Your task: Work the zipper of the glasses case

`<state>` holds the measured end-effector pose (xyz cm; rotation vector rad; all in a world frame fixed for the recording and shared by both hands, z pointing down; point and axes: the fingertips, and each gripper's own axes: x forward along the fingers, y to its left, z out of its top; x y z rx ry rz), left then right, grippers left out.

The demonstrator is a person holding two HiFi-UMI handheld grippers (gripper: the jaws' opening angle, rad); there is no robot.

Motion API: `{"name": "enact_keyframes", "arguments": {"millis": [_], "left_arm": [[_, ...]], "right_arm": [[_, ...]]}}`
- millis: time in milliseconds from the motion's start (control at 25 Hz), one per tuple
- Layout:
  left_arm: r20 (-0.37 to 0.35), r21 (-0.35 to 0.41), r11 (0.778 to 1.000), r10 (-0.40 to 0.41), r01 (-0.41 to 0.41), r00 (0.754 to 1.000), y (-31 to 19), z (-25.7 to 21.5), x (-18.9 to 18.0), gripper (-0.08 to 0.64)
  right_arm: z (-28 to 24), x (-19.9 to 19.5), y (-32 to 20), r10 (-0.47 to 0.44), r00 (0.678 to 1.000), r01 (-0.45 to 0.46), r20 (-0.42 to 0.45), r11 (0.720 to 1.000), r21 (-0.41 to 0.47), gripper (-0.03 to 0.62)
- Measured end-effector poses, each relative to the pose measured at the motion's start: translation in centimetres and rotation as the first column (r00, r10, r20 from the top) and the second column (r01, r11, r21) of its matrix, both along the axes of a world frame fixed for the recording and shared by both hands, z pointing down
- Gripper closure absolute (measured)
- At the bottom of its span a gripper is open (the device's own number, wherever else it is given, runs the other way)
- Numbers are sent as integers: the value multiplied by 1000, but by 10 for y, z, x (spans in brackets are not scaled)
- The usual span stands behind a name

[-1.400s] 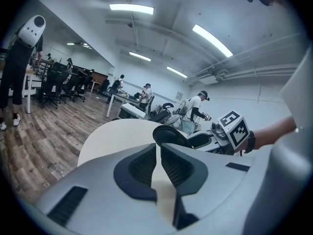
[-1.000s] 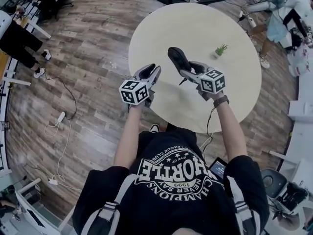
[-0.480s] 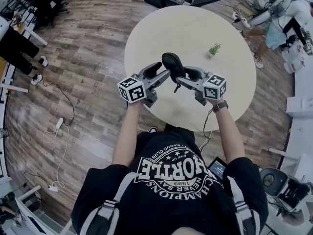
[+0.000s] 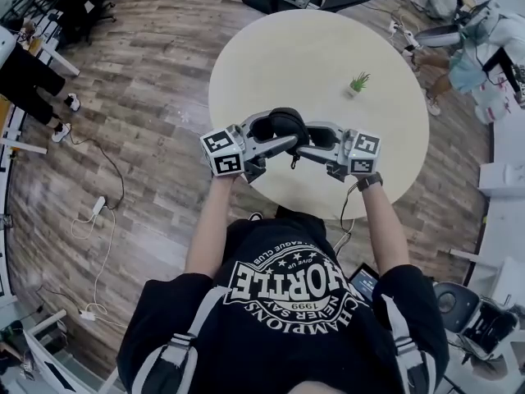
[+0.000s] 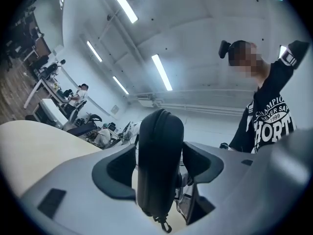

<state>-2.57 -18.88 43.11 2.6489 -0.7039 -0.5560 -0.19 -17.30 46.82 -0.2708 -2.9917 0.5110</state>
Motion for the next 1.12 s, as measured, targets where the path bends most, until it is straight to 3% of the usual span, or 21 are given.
{"name": "enact_keyframes", "arguments": {"millis": [240,440,560,680,800,920,1120], "left_arm": [[75,47,999,-3,-1,997,3,-16,17,284],[139,1,1000,-13,13,990,2,-22,23,293],[61,-75,997,-26,31,998,-7,-18,15,298],[-119,-172,984,-72,51,990,-16,-14,-5,299],[-325,-278,959,-151,58,934,-24,-12,-30,301],[-529,-352,936,-205,7,824,-26,-9,-54,302],[-666,-375,927,-275,7,694,-30,-11,-88,302]], "right_arm": [[-16,6,2,-8,986,27,165,993,-111,336],[-21,9,1,8,975,33,222,983,-182,336],[-21,7,-7,61,977,-13,206,973,-229,333],[-25,6,-14,127,977,-87,173,970,-225,339],[-30,13,-22,182,975,-154,131,968,-197,349],[-29,23,-27,238,970,-228,52,962,-147,350],[-31,26,-19,267,962,-270,-54,962,-51,373]]}}
